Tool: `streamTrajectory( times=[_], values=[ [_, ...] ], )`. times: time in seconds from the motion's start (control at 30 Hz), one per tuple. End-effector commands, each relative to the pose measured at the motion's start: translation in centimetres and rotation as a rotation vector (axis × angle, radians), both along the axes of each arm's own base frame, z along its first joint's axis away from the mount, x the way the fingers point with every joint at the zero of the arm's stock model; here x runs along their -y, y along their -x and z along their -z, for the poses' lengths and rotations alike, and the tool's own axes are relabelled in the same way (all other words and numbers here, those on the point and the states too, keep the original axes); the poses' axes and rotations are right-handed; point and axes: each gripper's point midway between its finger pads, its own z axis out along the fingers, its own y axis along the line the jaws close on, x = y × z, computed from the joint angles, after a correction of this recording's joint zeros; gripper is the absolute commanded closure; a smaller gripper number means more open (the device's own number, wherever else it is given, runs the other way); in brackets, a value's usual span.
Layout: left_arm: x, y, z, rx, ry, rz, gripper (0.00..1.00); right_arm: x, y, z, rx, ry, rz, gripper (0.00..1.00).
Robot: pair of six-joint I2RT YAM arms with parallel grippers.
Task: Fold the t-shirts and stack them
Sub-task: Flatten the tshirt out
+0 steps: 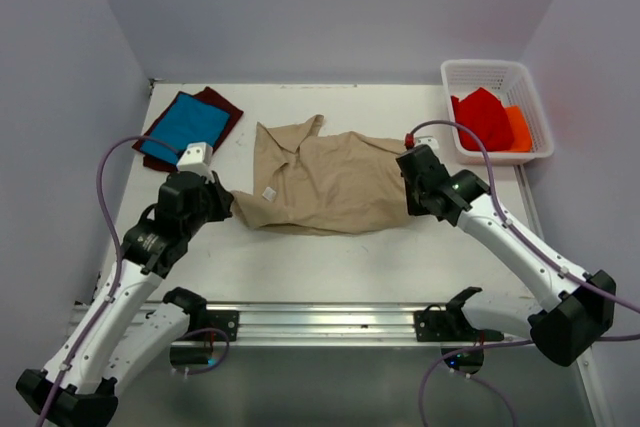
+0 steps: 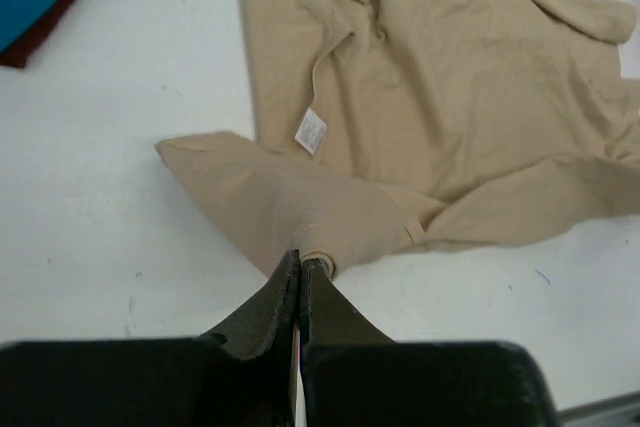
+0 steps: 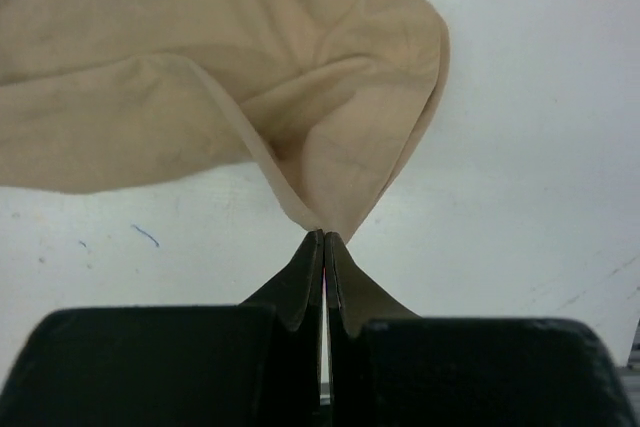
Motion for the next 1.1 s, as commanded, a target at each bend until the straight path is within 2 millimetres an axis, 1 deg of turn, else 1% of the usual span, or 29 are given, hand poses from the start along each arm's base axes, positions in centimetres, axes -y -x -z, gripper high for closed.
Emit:
streamTrajectory(
  times=[0.0, 0.03, 0.1, 0.13, 0.2, 0.23, 0.3, 0.33, 0.37, 0.4, 0.43, 0.47, 0.5, 0.57, 0.6, 0.63, 0.67, 0.7, 0.73, 0.77, 0.8, 0.83, 0.87, 0.9, 0.93, 0.97, 1.0, 1.03, 1.07],
  values=[
    [1.0, 3.7, 0.6, -0.117, 0.084, 0.058, 1.00, 0.1, 3.5, -0.4, -0.137, -0.028, -0.002, 1.00],
    [1.4, 4.9, 1.2, -0.165, 0.103, 0.084, 1.00, -0.1, 4.9, -0.4, -0.190, -0.053, -0.019, 1.00],
    [1.5, 6.4, 1.2, -0.198, 0.129, 0.100, 1.00, -0.5, 6.6, -0.2, -0.248, -0.089, -0.041, 1.00],
    [1.9, 7.8, 1.9, -0.254, 0.147, 0.134, 1.00, -0.8, 7.6, -0.6, -0.268, -0.128, -0.053, 1.00],
    [2.1, 9.4, 2.0, -0.304, 0.168, 0.155, 1.00, -0.4, 9.4, -0.7, -0.326, -0.135, -0.051, 1.00],
    [2.4, 10.7, 2.2, -0.355, 0.189, 0.182, 1.00, -0.3, 9.9, -1.2, -0.336, -0.141, -0.050, 1.00],
    [2.4, 11.7, 0.7, -0.346, 0.213, 0.197, 1.00, 0.0, 11.6, -1.7, -0.384, -0.160, -0.059, 1.00],
    [2.1, 12.5, 0.5, -0.372, 0.214, 0.187, 1.00, -0.1, 11.9, -2.5, -0.378, -0.176, -0.062, 0.92],
    [2.0, 12.7, -0.2, -0.372, 0.217, 0.183, 0.99, 0.0, 12.2, -3.3, -0.364, -0.194, -0.060, 0.73],
    [2.0, 12.8, -2.3, -0.332, 0.233, 0.186, 0.89, 0.2, 12.6, -3.9, -0.360, -0.198, -0.059, 0.43],
    [1.6, 13.0, -3.0, -0.327, 0.230, 0.169, 0.61, 0.1, 12.3, -5.1, -0.323, -0.220, -0.062, 0.30],
    [1.5, 12.9, -4.0, -0.307, 0.233, 0.159, 0.51, 0.1, 12.2, -5.8, -0.300, -0.229, -0.062, 0.22],
    [1.3, 12.6, -6.0, -0.254, 0.244, 0.157, 0.40, 0.1, 11.8, -6.8, -0.263, -0.238, -0.067, 0.02],
    [0.7, 11.5, -7.5, -0.188, 0.225, 0.127, 0.28, 0.2, 11.0, -7.2, -0.227, -0.224, -0.068, 0.01],
    [0.7, 10.6, -8.1, -0.147, 0.217, 0.119, 0.24, 0.0, 10.0, -7.0, -0.212, -0.212, -0.059, 0.01],
    [0.2, 9.7, -8.3, -0.113, 0.182, 0.104, 0.23, 0.0, 9.4, -6.9, -0.200, -0.196, -0.057, 0.01],
    [0.1, 8.9, -7.6, -0.114, 0.159, 0.090, 0.21, -0.1, 8.7, -6.5, -0.188, -0.177, -0.064, 0.01],
    [0.3, 8.1, -7.2, -0.107, 0.145, 0.091, 0.19, -0.4, 7.4, -6.2, -0.153, -0.174, -0.059, 0.01],
    [-0.1, 6.1, -7.7, -0.028, 0.109, 0.064, 0.18, -0.1, 6.1, -5.6, -0.130, -0.130, -0.034, 0.01],
    [-0.1, 4.8, -5.9, -0.050, 0.076, 0.047, 0.17, -0.1, 5.2, -5.3, -0.113, -0.112, -0.030, 0.01],
    [0.3, 2.9, -6.6, 0.018, 0.079, 0.041, 0.18, -0.5, 3.6, -5.1, -0.069, -0.112, -0.018, 0.01],
    [0.4, 1.4, -4.9, 0.000, 0.032, 0.037, 0.21, -0.8, 2.4, -4.3, -0.078, -0.090, -0.020, 0.07],
    [0.8, 0.2, -4.7, 0.011, 0.023, 0.040, 0.29, -1.1, 1.4, -4.0, -0.069, -0.091, -0.014, 0.55],
    [1.4, -1.6, -5.5, 0.075, 0.023, 0.051, 0.55, -1.1, -0.3, -4.1, -0.040, -0.100, 0.016, 0.93],
    [1.8, -2.8, -5.3, 0.082, 0.021, 0.046, 0.75, -1.0, -1.5, -3.1, -0.053, -0.080, 0.042, 1.00],
    [2.3, -4.4, -4.0, 0.050, 0.002, 0.044, 0.91, -0.7, -2.7, -2.7, -0.040, -0.070, 0.067, 1.00],
    [2.9, -6.0, -4.7, 0.091, 0.003, 0.053, 1.00, -0.3, -4.7, -2.5, -0.004, -0.094, 0.103, 1.00],
    [3.7, -7.5, -3.3, 0.062, -0.010, 0.066, 1.00, 0.0, -6.0, -1.0, -0.030, -0.084, 0.131, 1.00],
    [4.4, -8.5, -3.5, 0.073, -0.008, 0.081, 1.00, 0.1, -7.1, -0.3, -0.035, -0.093, 0.151, 1.00]
  ],
)
